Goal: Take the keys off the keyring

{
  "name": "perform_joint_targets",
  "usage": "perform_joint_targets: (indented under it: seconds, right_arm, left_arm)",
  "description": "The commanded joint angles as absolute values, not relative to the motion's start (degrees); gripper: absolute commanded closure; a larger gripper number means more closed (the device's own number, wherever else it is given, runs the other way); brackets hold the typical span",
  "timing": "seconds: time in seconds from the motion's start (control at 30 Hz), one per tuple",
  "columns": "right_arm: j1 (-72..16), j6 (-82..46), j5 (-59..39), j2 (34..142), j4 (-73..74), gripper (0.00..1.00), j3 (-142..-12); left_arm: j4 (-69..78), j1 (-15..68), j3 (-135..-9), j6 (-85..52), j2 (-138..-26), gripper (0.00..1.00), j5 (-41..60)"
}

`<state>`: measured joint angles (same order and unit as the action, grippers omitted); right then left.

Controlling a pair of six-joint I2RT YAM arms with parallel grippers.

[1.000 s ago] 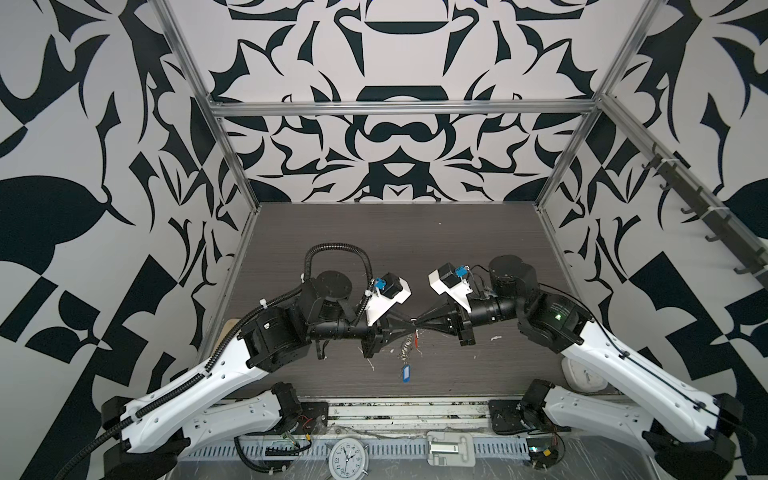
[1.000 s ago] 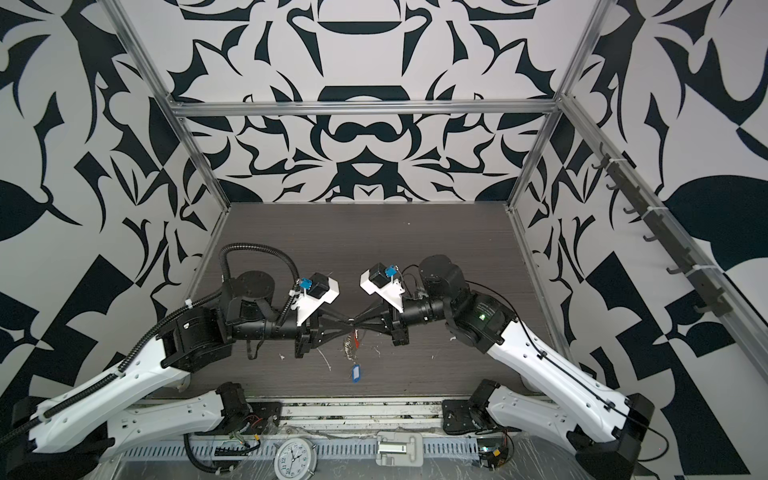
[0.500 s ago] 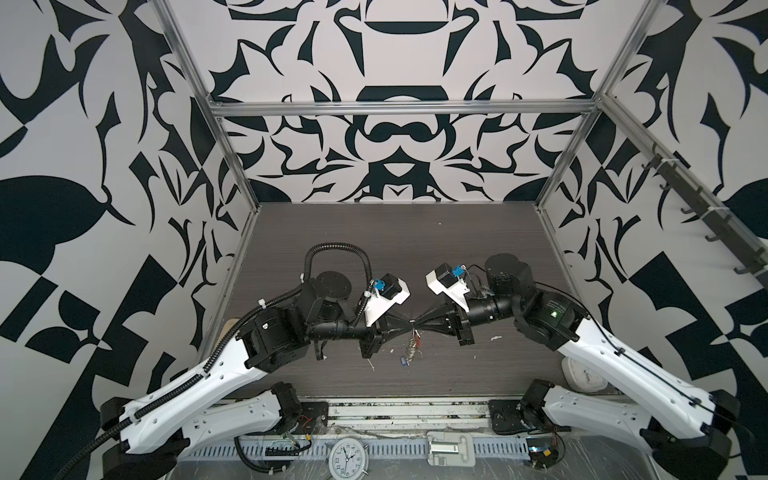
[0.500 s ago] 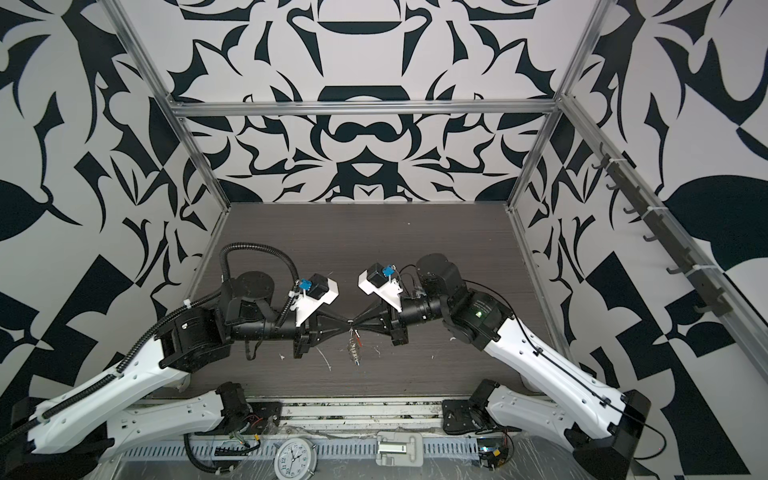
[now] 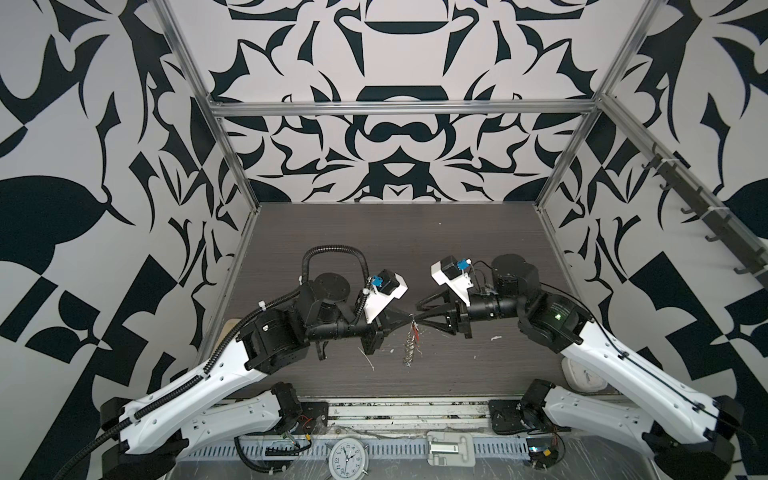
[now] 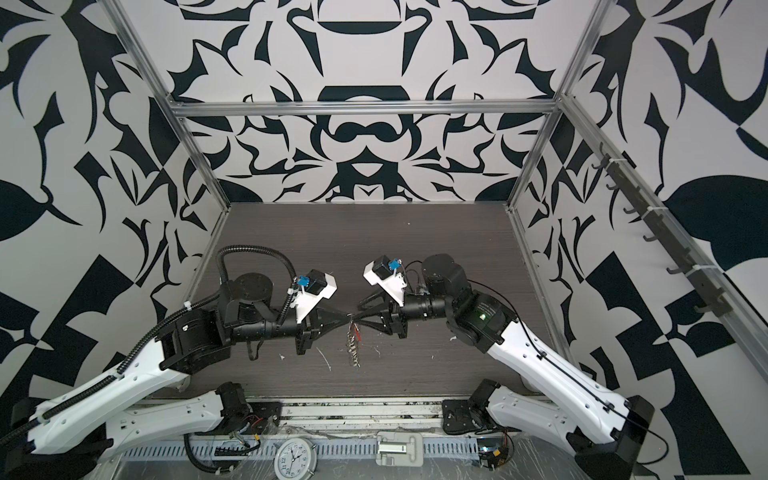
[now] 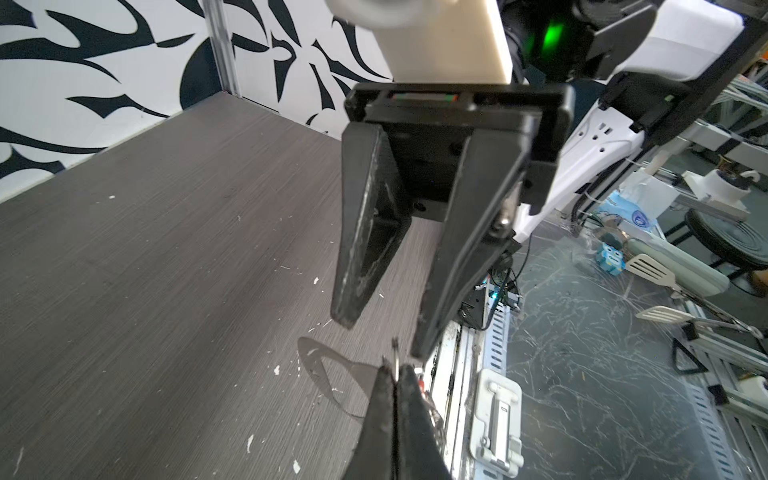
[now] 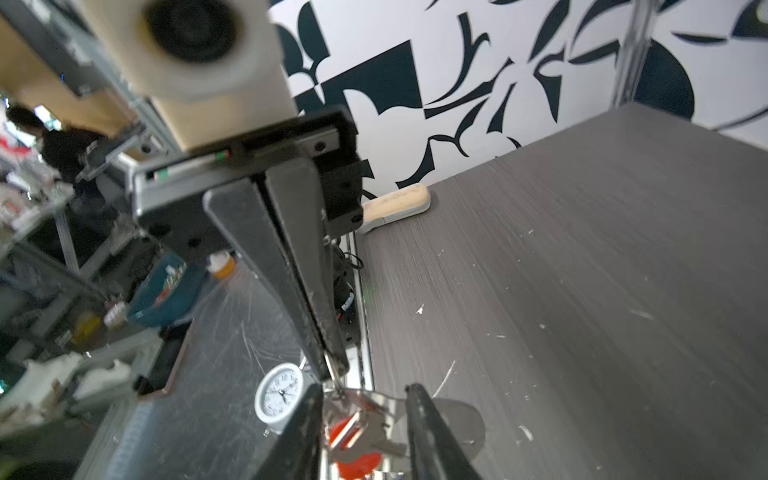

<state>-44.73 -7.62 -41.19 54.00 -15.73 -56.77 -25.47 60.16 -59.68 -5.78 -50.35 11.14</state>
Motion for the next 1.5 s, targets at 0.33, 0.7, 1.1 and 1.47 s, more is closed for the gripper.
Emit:
perform_joint_targets:
  seconds: [0.33, 0.7, 1.1, 1.47]
  right_arm:
    - [-44.91, -19.08, -16.36, 42.29, -0.82, 0.04, -45.98]
    - [-44.92, -21.94, -16.66, 44.34, 0.46, 0.01, -44.48]
    - [-44.92, -25.64, -23.92, 49.42, 1.98, 0.23, -46.55]
    - [-45.0, -17.93, -27.77, 52.32, -5.8, 0.26, -52.06]
  left_arm:
    - [-17.75, 60.21, -57.24, -8.64, -47.72, 1.0, -1.91]
    - [-16.55, 60.22, -56.32, -10.39, -47.34, 1.0, -5.31]
    - [-15.25, 60.26, -54.94, -9.94, -45.93, 1.0, -5.43]
    - [-13.15, 60.25, -51.68, -6.57, -42.93, 1.0, 0.34]
